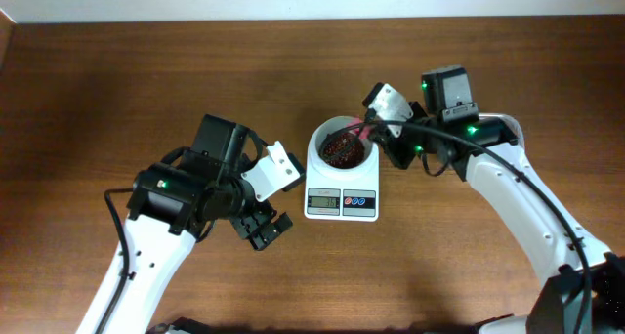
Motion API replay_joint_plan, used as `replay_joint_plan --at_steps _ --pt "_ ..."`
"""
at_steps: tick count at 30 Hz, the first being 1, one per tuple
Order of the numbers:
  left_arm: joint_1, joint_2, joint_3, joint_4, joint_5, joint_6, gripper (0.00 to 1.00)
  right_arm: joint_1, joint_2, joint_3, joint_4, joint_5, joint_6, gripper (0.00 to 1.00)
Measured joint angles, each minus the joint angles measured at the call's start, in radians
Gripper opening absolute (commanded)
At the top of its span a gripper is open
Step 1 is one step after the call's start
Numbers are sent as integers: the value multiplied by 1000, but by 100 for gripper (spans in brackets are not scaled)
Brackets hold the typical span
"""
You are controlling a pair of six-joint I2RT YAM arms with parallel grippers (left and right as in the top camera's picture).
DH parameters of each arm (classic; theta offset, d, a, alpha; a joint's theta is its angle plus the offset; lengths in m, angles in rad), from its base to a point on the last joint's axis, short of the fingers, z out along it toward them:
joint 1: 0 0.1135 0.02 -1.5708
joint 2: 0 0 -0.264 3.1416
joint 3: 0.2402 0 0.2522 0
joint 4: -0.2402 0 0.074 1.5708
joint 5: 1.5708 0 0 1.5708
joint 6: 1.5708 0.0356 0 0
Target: Scoop and weigh 50g on scale
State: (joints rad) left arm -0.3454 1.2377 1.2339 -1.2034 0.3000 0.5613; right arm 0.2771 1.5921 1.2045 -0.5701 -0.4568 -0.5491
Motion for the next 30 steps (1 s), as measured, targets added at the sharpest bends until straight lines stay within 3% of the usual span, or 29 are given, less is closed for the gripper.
replay_joint_plan --at_steps 16,21,27,30 --pt "0 0 0 0 0 0 99 41 -132 8 -23 162 0 4" --pt "0 0 0 0 0 0 99 -140 -289 24 -86 260 66 4" --pt "0 0 0 0 0 0 99 -436 -257 24 -196 264 405 4" --pt "0 0 0 0 0 0 99 -519 -177 25 -220 196 470 4"
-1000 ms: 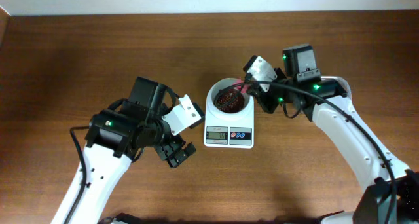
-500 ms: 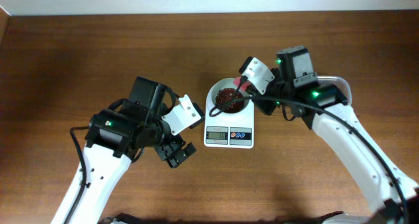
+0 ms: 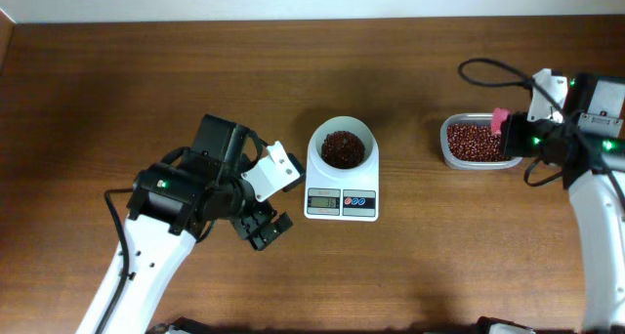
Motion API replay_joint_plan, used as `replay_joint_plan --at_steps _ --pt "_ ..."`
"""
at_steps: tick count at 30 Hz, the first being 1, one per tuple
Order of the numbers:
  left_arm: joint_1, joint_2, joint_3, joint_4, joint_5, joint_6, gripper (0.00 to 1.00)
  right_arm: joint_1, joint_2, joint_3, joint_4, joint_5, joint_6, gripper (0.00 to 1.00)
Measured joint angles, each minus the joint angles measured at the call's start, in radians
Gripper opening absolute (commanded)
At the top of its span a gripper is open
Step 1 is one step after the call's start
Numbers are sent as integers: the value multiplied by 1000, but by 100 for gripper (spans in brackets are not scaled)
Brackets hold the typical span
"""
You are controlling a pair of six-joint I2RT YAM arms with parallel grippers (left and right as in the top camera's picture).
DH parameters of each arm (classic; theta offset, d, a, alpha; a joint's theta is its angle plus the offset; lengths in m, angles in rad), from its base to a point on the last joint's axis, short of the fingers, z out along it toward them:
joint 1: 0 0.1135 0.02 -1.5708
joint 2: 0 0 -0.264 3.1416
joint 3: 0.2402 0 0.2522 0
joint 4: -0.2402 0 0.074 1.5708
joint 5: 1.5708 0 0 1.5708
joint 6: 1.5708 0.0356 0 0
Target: Scoop and weigh 50g on scale
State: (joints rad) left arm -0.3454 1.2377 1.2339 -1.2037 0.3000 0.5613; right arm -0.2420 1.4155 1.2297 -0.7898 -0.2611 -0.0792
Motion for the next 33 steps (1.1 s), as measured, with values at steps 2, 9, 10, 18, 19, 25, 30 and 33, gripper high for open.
replay_joint_plan --at_steps 2,9,10,18,19,25,30,33 --pt "0 0 0 0 0 0 99 -18 60 0 2 -21 13 4" --pt "0 0 0 0 0 0 99 -38 241 0 44 -47 28 4" --pt "0 0 0 0 0 0 99 -39 241 0 46 -33 27 4" --pt "0 0 0 0 0 0 99 -41 312 0 115 24 27 4" --pt "0 0 0 0 0 0 99 -41 321 1 116 8 28 4" --pt "0 0 0 0 0 0 99 -42 347 1 125 -136 28 4" --pt "0 0 0 0 0 0 99 -113 347 1 85 -271 30 4" --pt "0 0 0 0 0 0 99 -182 348 1 69 -349 31 4"
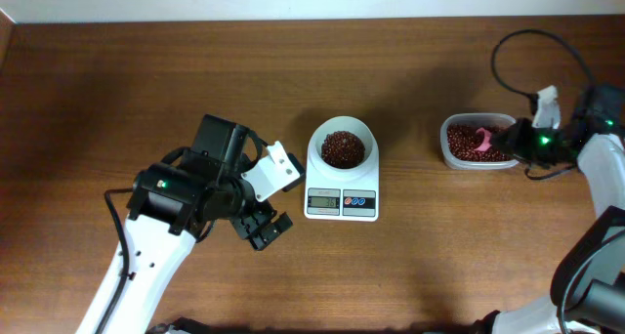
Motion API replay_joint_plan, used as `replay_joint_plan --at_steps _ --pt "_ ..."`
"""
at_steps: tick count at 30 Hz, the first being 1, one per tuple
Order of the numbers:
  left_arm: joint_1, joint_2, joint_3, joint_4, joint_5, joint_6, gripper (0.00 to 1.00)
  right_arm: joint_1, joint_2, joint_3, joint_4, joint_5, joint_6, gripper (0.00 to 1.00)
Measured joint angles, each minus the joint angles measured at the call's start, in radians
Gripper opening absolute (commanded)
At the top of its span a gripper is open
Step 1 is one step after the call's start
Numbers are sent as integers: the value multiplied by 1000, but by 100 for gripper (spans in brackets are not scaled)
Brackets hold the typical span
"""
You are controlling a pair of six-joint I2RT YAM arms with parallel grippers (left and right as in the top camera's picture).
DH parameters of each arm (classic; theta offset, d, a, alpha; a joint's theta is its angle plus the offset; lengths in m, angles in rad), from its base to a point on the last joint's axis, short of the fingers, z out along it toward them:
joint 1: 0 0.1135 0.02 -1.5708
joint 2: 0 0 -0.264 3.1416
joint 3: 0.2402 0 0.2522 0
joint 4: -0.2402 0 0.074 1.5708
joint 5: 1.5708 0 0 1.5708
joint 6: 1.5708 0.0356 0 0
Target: Scoop and weigh 50g on scale
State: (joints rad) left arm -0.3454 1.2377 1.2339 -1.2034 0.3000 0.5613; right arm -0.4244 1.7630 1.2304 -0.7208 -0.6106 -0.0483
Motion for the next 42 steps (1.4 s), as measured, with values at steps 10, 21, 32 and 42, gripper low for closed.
replay_joint_plan --at_steps 10,21,32,42 --pt "0 0 0 0 0 0 99 -204 0 0 -61 -299 -38 4" --pt "0 0 0 0 0 0 99 -227 0 0 -61 -576 -37 4" --pt "0 0 0 0 0 0 99 86 0 0 -50 -642 -37 4" --pt "0 0 0 0 0 0 99 360 0 0 85 -631 -36 4"
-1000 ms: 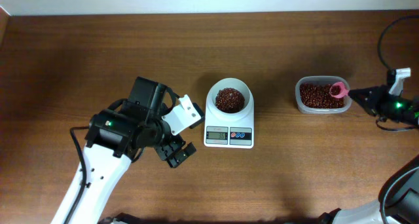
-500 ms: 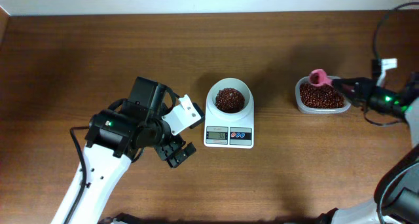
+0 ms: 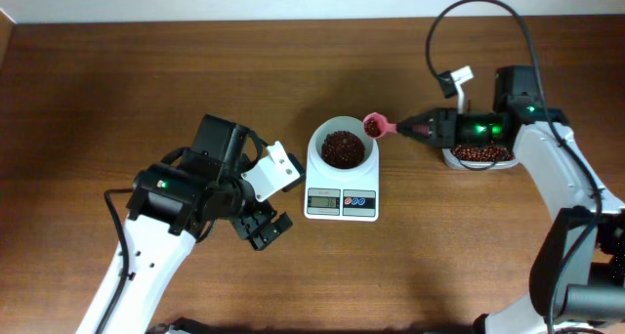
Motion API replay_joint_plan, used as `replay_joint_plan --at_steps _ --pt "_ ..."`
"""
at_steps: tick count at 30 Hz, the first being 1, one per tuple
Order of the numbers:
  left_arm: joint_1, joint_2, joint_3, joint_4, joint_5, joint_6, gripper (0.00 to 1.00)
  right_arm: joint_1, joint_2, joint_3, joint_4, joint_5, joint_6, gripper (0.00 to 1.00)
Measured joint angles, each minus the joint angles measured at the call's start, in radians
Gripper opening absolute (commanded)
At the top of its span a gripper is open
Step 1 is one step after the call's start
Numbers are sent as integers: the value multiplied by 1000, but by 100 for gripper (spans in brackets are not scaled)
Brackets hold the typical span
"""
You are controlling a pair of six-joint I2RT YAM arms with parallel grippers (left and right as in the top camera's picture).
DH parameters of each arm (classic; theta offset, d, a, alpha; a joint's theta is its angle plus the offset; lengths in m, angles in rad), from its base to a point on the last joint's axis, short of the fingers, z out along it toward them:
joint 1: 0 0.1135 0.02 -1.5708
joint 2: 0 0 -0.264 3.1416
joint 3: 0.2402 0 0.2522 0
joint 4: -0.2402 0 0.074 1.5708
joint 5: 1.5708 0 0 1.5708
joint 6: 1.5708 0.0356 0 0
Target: Scoop and weigh 50g on scale
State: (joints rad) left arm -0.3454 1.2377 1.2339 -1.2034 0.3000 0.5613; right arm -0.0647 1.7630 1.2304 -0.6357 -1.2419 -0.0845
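A white bowl holding red beans stands on the white digital scale at the table's middle. My right gripper is shut on the handle of a pink scoop. The scoop carries beans and hangs just off the bowl's right rim. Behind that arm, a clear tub of red beans shows only partly. My left gripper rests open and empty to the left of the scale, near the table surface.
The right arm's black cable loops high over the back of the table. The table's far edge meets a pale wall. Bare wood lies to the left and in front of the scale.
My right gripper was at the tub on the right with the scoop down in the beans. It now holds the scoop, with beans in it, beside the bowl's right rim. The left arm is unchanged.
At first my right gripper held the scoop over the bowl on the scale. Then it was at the bean tub on the right, and after that the scoop was in the beans. Now the loaded scoop is back at the bowl. The left arm stayed put throughout.
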Motion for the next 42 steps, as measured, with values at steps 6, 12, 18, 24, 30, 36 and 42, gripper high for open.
replay_joint_plan --at_steps 6,12,18,24,30,36,42 --pt "0 0 0 0 0 0 99 104 0 0 76 240 -2 4" --pt "0 0 0 0 0 0 99 132 1 0 91 356 -68 4" --pt "0 0 0 0 0 0 99 132 2 0 105 191 -152 4" --pt "0 0 0 0 0 0 99 132 2 0 114 351 -61 4" --pt "0 0 0 0 0 0 99 133 2 0 126 230 -126 4" --pt "0 0 0 0 0 0 99 184 5 0 99 388 -79 4" --pt "0 0 0 0 0 0 99 189 6 0 105 405 -85 4"
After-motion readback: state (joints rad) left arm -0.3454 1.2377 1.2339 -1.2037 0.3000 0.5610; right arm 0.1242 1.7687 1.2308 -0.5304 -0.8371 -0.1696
